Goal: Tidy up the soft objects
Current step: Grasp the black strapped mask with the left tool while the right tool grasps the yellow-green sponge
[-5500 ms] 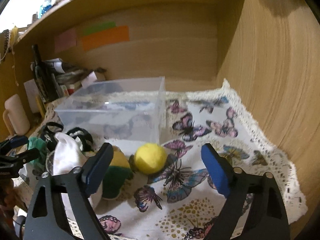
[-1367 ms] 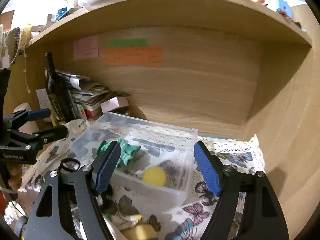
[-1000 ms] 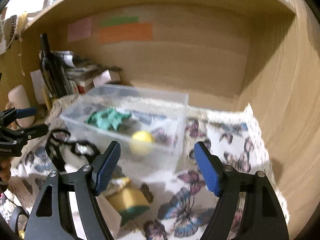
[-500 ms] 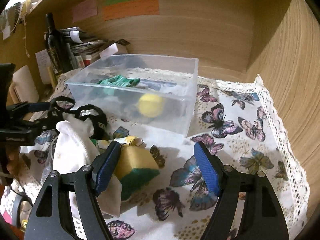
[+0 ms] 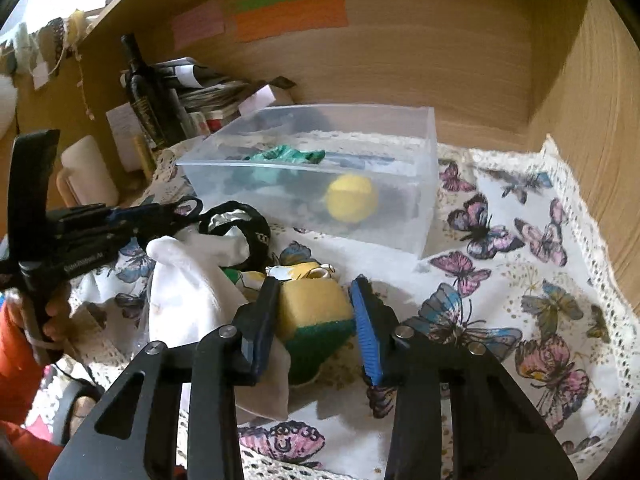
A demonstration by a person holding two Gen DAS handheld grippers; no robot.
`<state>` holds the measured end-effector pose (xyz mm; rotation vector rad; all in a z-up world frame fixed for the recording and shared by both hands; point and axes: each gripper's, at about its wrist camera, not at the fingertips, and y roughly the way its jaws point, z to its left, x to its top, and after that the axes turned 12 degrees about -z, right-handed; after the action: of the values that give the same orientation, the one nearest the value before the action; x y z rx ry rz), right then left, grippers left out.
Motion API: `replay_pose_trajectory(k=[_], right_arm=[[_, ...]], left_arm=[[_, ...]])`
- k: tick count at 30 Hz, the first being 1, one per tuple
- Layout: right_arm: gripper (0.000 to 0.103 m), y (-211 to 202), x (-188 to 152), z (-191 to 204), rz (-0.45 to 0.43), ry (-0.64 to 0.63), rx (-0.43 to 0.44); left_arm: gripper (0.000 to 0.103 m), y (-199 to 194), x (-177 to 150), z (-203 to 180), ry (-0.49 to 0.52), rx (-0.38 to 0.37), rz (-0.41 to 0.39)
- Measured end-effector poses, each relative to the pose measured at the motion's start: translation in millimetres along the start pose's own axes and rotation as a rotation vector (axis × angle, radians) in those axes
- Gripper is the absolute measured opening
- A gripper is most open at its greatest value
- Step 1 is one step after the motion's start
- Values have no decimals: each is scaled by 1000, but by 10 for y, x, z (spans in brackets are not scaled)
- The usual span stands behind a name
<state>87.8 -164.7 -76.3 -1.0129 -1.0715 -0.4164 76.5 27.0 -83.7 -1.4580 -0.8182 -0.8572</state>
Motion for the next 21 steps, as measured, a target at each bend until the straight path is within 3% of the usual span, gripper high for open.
replay_pose_trajectory(k=[2, 21], right_arm=[[32, -14, 9, 32, -8, -15, -9], [31, -292, 585, -49, -220, -54, -94]], left_arm=[[8, -37, 10, 30, -10, 7, -9], [4, -473, 488, 47, 8, 16, -197]])
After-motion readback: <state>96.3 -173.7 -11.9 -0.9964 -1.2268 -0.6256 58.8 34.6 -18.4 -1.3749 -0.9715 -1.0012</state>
